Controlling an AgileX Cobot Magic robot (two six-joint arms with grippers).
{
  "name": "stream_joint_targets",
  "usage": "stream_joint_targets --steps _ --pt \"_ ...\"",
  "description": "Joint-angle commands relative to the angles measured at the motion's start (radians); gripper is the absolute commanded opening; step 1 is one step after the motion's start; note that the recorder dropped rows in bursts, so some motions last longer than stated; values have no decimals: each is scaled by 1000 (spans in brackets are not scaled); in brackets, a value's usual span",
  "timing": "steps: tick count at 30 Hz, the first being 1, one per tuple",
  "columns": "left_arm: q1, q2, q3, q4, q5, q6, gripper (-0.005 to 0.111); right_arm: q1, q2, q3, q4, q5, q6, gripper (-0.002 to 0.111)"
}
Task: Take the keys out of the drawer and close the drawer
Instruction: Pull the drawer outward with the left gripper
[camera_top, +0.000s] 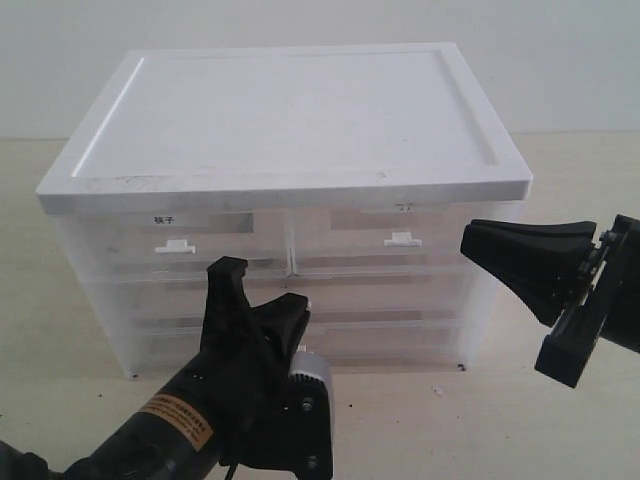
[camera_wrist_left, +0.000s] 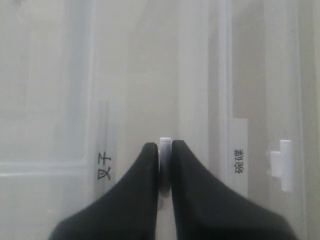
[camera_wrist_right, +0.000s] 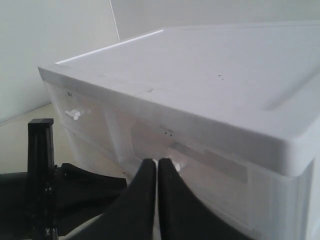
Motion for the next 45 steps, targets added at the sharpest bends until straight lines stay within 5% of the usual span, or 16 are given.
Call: stream_joint_targets --steps 1,19,28,32,39,42,45 --pt "-48 -4 -4 -92 25 21 5 1 2 -4 -8 0 2 0" --pt "-316 -27 3 -380 13 143 5 1 2 -4 -8 0 2 0" --pt "-449 -161 37 -471 -54 43 5 1 2 -4 -6 -1 2 0" --pt "-414 -310 32 -459 -23 -17 5 1 2 -4 -4 -1 2 0" --pt "-219 -619 6 -437 519 52 5 1 2 -4 -4 -1 2 0" --pt "-101 -698 -16 -444 756 90 15 1 2 -4 -4 -1 5 0" --pt "9 -714 -24 -442 841 111 37 1 2 -4 -4 -1 5 0"
